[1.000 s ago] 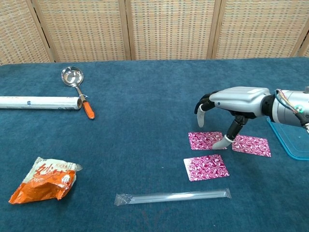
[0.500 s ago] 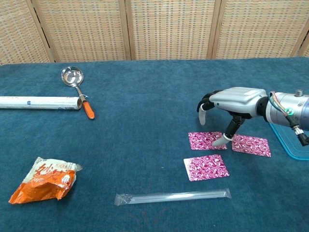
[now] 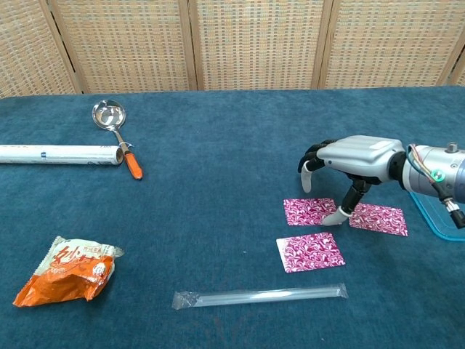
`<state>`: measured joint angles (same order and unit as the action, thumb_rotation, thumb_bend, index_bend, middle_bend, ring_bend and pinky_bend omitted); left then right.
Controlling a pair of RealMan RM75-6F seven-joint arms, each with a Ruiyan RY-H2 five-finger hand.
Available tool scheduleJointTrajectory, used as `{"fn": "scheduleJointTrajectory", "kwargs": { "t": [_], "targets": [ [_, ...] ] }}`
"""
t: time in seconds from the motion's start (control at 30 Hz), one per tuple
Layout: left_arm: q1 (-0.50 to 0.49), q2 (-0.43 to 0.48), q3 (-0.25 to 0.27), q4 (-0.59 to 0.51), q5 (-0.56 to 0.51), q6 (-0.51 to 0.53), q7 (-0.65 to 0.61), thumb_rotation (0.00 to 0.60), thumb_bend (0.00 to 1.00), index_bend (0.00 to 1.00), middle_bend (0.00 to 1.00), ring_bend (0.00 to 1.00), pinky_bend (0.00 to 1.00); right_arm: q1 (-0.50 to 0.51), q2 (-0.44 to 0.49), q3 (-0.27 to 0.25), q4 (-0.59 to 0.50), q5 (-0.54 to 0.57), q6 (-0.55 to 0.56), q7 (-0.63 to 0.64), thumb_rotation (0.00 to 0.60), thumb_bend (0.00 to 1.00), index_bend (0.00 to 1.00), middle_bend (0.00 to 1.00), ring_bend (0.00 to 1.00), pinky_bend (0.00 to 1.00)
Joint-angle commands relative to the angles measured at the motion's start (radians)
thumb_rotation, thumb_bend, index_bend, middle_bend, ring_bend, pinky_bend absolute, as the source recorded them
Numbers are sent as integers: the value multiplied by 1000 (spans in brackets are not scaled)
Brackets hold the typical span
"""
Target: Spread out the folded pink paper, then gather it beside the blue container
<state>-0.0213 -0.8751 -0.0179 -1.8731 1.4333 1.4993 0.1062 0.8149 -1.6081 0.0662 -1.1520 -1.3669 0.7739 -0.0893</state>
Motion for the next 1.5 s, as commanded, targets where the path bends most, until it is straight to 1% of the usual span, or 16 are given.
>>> {"fn": "scheduleJointTrajectory", "kwargs": {
  "t": [0.03, 0.4, 0.73, 1.07, 1.2, 1.5],
  "targets": [
    [1, 1, 1, -3, 1, 2, 4, 600, 34, 0, 0, 0, 0, -3, -8, -5, 17, -10, 4, 11, 600, 208, 357, 180, 0, 0],
    [3, 2, 1, -16, 5, 5, 18, 600, 34, 0, 0, 0, 0, -14, -25, -19, 59, -50, 29, 50, 600, 208, 357, 180, 0, 0],
    [7, 2, 1, -19, 4, 10, 22, 600, 34, 0, 0, 0, 0, -12, -43, -31, 126, -90, 42, 94, 600, 208, 357, 182, 0, 0],
    [10, -1, 1, -18, 0, 12, 25, 600, 33, 0, 0, 0, 0, 9, -51, -33, 178, -120, 34, 126, 600, 208, 357, 183, 0, 0],
    [11, -1, 1, -16, -4, 11, 24, 600, 34, 0, 0, 0, 0, 16, -47, -33, 173, -129, 35, 131, 600, 208, 357, 184, 0, 0],
    [8, -4, -1, -10, -3, 7, 19, 600, 34, 0, 0, 0, 0, 17, -26, -41, 122, -131, 24, 106, 600, 208, 357, 184, 0, 0]
  ]
}}
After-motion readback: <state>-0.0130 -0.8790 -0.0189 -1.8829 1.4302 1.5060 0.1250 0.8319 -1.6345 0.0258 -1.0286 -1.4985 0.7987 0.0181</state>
